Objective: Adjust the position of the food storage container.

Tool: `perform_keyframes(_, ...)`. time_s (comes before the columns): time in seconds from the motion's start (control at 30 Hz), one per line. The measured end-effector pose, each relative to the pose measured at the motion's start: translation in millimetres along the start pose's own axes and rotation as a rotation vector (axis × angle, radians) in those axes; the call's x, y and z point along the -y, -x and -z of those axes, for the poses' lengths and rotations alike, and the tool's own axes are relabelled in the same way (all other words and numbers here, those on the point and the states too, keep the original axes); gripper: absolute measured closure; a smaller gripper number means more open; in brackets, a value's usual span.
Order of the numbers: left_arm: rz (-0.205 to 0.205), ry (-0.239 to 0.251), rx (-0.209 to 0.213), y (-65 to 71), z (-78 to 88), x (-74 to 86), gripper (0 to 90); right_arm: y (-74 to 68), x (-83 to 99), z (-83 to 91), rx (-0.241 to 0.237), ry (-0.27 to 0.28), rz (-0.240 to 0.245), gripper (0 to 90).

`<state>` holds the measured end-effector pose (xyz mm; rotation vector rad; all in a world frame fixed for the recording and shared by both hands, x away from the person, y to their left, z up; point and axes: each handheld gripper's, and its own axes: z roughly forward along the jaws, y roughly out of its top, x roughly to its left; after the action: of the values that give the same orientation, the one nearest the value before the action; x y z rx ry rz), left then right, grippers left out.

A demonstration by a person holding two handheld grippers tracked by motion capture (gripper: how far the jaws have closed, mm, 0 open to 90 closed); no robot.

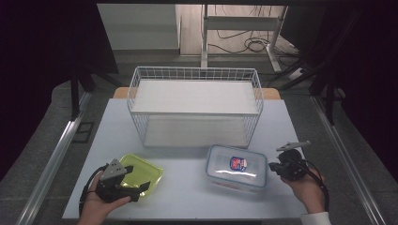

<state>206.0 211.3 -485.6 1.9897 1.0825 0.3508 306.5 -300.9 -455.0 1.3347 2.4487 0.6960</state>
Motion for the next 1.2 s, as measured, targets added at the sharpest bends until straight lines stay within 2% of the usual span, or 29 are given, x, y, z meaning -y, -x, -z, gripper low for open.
perform_keyframes(0.1, 0.002, 0.0, 0.002, -0.1, 0.1, -0.1, 14.2, -6.3, -5.0, -3.6, -0.003, -0.001, 0.022, 88.9)
perform_keyframes(0.27, 0.003, 0.003, 0.002, -0.9, 0.6, 0.2, 14.2, -16.1, -14.2, -11.8, -0.043, 0.012, 0.045, 88.9)
perform_keyframes(0.4, 0.004, 0.004, 0.001, -1.4, 0.9, 0.2, 14.2, -22.1, -20.8, -19.6, -0.044, 0.015, 0.065, 88.9)
perform_keyframes(0.53, 0.005, 0.007, 0.004, -1.0, 1.6, 0.0, 14.2, -28.6, -23.9, -38.4, -0.097, -0.025, 0.085, 88.9)
perform_keyframes(0.63, 0.007, 0.011, 0.006, -1.1, 2.8, -0.2, 14.1, -38.0, -25.3, -51.1, -0.083, -0.06, 0.119, 88.9)
perform_keyframes(0.73, 0.007, 0.013, 0.005, -1.4, 3.7, -0.2, 14.1, -39.2, -28.3, -49.5, -0.071, -0.06, 0.118, 88.9)
perform_keyframes(0.93, 0.005, 0.01, 0.005, -0.4, 2.8, -0.4, 14.1, -34.5, -32.9, -36.2, -0.058, -0.023, 0.097, 88.9)
perform_keyframes(1.2, 0.003, 0.007, 0.006, 1.1, 1.5, -0.6, 14.1, -39.5, -46.2, -41.1, -0.066, -0.015, 0.108, 88.9)
